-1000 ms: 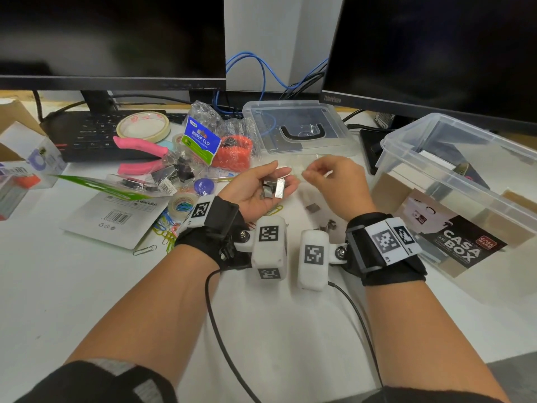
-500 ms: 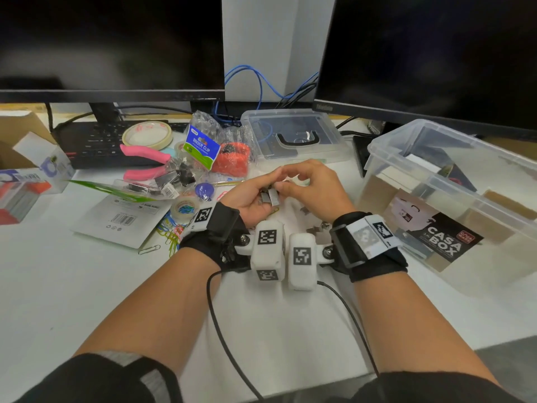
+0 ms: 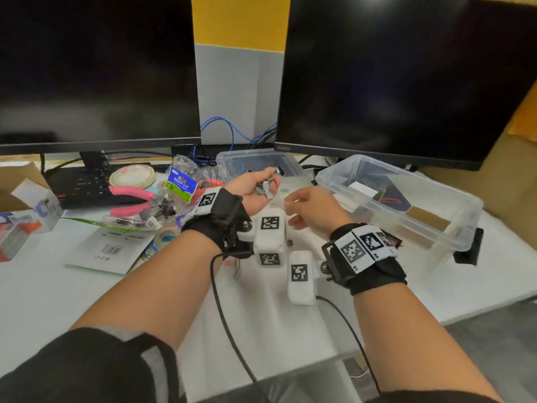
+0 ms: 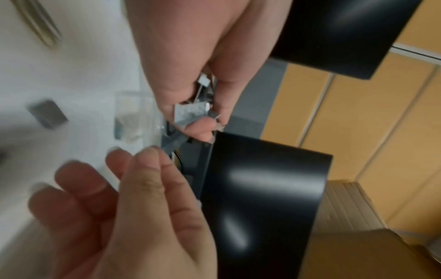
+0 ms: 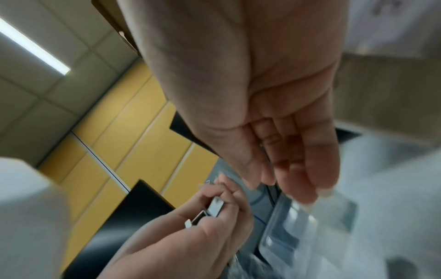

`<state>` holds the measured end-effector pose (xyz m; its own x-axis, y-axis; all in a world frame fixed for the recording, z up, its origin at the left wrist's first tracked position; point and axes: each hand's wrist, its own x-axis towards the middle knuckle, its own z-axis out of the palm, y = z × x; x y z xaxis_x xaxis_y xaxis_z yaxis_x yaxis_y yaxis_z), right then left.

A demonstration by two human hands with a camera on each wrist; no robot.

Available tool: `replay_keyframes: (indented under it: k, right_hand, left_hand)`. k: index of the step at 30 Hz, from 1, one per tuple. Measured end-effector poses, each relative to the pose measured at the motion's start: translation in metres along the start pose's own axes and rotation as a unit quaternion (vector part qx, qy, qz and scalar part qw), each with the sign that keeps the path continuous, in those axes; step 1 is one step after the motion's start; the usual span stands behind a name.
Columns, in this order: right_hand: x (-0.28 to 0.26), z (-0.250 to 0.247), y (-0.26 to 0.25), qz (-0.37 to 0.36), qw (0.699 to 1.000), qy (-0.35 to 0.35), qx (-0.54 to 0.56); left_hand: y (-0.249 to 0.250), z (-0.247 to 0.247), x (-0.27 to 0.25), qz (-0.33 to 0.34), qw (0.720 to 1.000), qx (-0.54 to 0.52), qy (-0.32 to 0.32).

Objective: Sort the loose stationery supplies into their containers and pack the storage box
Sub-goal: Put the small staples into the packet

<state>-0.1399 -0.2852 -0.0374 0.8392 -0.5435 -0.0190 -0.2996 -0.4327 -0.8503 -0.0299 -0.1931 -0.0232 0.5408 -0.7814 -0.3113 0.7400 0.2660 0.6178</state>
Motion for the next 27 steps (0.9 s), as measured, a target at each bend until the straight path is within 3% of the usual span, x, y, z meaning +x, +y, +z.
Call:
replay_keyframes:
  k: [7, 9, 11, 12, 13, 14, 15, 18, 19, 20, 24, 27]
  right_hand:
    - [-0.041, -0.094, -0.014, -0.019, 0.989, 0.143, -0.043]
    - [-0.054, -0.120, -0.005, -0.002, 0.980, 0.189, -0.060]
    - [-0.065, -0.138, 0.007, 0.004, 0.972, 0.223, -0.070]
    - [-0.070, -0.144, 0.012, 0.007, 0.969, 0.234, -0.073]
    - [-0.073, -0.147, 0.018, 0.008, 0.967, 0.243, -0.081]
    - [-0.075, -0.150, 0.023, 0.010, 0.964, 0.251, -0.091]
    - [-0.074, -0.151, 0.028, 0.012, 0.962, 0.256, -0.099]
    - [-0.070, -0.152, 0.040, 0.025, 0.950, 0.262, -0.167]
    - [-0.068, -0.152, 0.043, 0.027, 0.946, 0.260, -0.192]
    - [-0.066, -0.151, 0.045, 0.027, 0.943, 0.258, -0.211]
    - [-0.061, -0.145, 0.051, 0.041, 0.922, 0.245, -0.298]
    - [-0.057, -0.143, 0.053, 0.053, 0.913, 0.245, -0.321]
  left_hand:
    - [-0.026, 0.108, 0.008, 0.007, 0.991, 0.082, -0.109]
    - [-0.041, 0.133, 0.014, 0.006, 0.980, 0.157, -0.120]
    - [-0.055, 0.152, 0.020, 0.037, 0.948, 0.296, -0.114]
    - [-0.062, 0.160, 0.022, 0.067, 0.914, 0.387, -0.102]
    - [-0.068, 0.165, 0.026, 0.097, 0.863, 0.488, -0.086]
    - [-0.076, 0.170, 0.028, 0.126, 0.793, 0.591, -0.074]
    - [-0.083, 0.172, 0.031, 0.150, 0.704, 0.692, -0.064]
    - [-0.106, 0.177, 0.037, 0.148, 0.384, 0.909, -0.071]
    - [-0.111, 0.177, 0.041, 0.133, 0.304, 0.939, -0.084]
    - [-0.116, 0.176, 0.044, 0.124, 0.263, 0.952, -0.095]
    - [-0.125, 0.174, 0.048, 0.123, 0.183, 0.971, -0.098]
    - [-0.126, 0.172, 0.054, 0.130, 0.175, 0.971, -0.095]
